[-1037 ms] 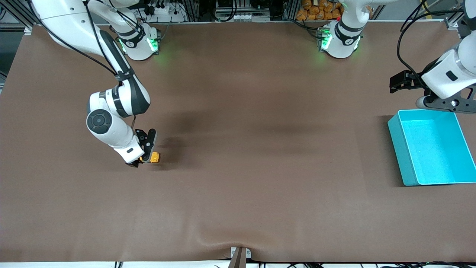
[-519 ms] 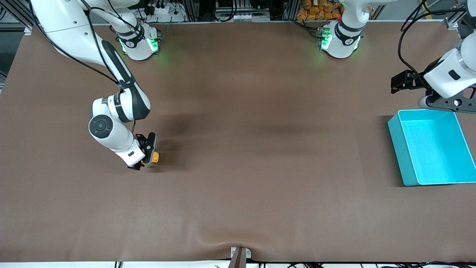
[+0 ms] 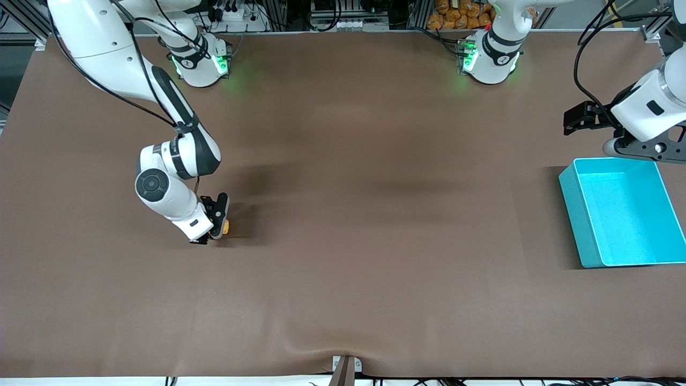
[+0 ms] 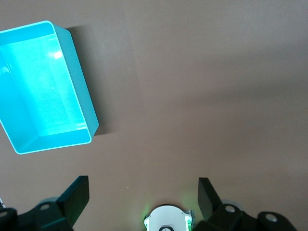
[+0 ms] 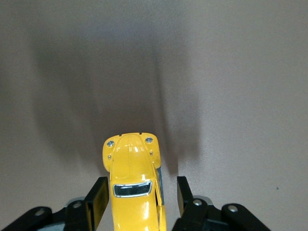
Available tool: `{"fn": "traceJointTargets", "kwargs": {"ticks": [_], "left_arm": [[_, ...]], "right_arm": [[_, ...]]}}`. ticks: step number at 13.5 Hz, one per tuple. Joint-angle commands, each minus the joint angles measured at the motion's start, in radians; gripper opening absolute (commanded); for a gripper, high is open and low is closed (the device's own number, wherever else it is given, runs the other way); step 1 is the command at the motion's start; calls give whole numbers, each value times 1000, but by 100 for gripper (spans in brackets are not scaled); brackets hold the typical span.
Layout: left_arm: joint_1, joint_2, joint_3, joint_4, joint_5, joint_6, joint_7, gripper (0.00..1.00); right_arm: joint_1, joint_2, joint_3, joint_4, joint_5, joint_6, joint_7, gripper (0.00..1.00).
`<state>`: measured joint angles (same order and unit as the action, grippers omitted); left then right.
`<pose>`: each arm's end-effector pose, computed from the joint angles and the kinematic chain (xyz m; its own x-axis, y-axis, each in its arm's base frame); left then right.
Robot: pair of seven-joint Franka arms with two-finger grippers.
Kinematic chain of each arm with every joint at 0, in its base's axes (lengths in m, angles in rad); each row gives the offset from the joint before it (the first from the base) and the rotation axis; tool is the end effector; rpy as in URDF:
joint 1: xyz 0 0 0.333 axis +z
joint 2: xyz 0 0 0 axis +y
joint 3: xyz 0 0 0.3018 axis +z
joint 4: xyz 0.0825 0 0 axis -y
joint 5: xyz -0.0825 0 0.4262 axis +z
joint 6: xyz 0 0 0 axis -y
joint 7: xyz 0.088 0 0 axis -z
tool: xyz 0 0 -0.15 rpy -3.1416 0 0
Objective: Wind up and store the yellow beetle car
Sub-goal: 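Close the right gripper on the yellow car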
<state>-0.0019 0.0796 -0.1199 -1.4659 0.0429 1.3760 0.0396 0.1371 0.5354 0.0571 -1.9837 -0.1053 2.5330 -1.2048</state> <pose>0.5883 -0.0625 0.5583 0.9738 -0.1519 -0.1692 -0.1586 -0.9870 -0.0267 0.6189 0.1219 0.1041 0.0942 0.9952 -0.0250 0.9953 -0.0936 0.0251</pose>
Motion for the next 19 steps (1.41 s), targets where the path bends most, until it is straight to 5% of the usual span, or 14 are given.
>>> {"fn": "traceJointTargets", "kwargs": {"ticks": [1, 7, 12, 19], "left_arm": [[-1, -8, -3, 4, 18, 15, 8, 100], [11, -6, 6, 2, 20, 70, 9, 100], [-19, 20, -10, -10, 12, 190, 9, 100], [-18, -18, -26, -19, 14, 181, 9, 100]], "right_arm": [[-8, -3, 9, -9, -20, 10, -6, 62], [-7, -3, 9, -9, -20, 12, -6, 16], [-10, 11, 7, -9, -22, 9, -6, 16], [-45, 38, 4, -7, -31, 6, -51, 16]]}}
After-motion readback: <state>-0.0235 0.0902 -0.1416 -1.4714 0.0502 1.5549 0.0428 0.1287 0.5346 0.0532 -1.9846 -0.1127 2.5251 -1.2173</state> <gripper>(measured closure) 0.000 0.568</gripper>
